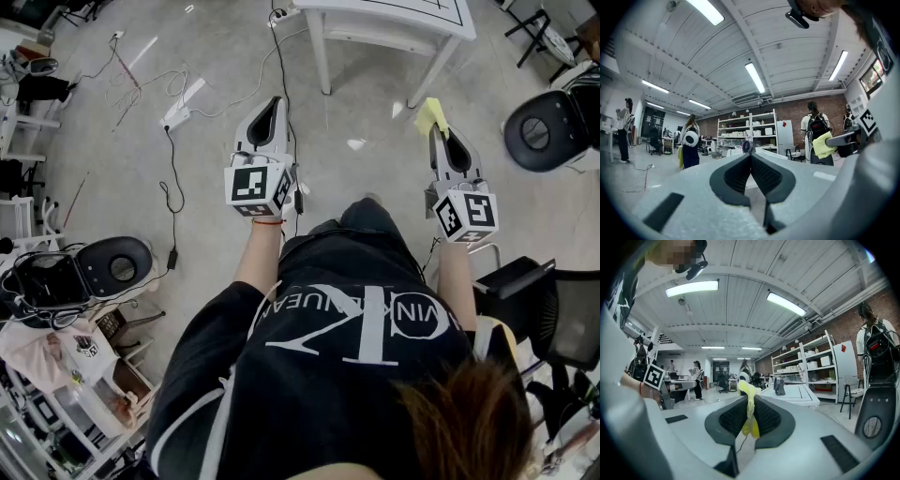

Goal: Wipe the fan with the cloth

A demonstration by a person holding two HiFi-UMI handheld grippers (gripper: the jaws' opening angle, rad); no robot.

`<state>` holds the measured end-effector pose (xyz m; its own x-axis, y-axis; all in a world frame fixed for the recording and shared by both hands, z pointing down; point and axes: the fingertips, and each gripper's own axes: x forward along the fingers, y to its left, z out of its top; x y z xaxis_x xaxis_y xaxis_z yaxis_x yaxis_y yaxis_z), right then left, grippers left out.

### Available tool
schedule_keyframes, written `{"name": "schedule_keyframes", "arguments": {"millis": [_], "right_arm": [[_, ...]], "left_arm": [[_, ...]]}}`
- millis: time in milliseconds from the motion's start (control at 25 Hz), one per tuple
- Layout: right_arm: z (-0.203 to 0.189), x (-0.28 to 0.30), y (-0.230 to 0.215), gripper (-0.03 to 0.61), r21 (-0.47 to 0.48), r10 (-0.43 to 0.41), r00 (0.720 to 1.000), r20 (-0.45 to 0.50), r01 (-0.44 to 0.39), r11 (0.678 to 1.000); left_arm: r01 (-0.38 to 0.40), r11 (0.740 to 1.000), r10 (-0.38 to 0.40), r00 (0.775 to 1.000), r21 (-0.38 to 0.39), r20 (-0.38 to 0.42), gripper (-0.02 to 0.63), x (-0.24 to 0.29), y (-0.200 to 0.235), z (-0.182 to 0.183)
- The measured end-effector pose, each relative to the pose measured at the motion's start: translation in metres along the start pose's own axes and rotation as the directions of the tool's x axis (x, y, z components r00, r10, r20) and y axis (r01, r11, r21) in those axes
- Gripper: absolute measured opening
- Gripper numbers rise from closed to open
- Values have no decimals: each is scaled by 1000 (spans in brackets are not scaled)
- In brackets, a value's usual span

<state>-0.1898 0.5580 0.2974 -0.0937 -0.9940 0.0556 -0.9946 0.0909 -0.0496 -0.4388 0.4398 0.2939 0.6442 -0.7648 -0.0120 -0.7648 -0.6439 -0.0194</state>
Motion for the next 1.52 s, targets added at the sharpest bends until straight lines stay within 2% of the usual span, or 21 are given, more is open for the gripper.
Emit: {"name": "schedule_keyframes", "arguments": {"millis": [480,600,800,960,1160,1320,1520], "right_arm": [[-6,6,0,32,-22,-5,1000,-27,5,1000],[-16,8,-7,32,3,-23,999,-47,24,1000],[-21,41,-12,32,19,-16,999,-51,17,1000],[-31,87,-29,32,38,-11,997,-76,13,999],[-39,150,-68,34,58,2,995,-95,3,998],[-34,192,-98,35,65,-21,993,-117,28,997],[-22,241,-132,35,44,-5,992,-125,11,999]], "left_arm": [[-2,999,1,1000,-40,-22,11,5,8,-17],[8,999,-9,999,-44,-41,11,10,8,-25],[-2,999,0,999,-48,-50,11,32,27,-29],[0,998,-5,996,-55,-86,11,72,44,-45],[19,996,-28,993,-83,-117,11,151,54,-64],[64,995,-73,990,-82,-124,11,208,55,-62],[101,991,-111,987,-94,-115,11,274,55,-54]]}}
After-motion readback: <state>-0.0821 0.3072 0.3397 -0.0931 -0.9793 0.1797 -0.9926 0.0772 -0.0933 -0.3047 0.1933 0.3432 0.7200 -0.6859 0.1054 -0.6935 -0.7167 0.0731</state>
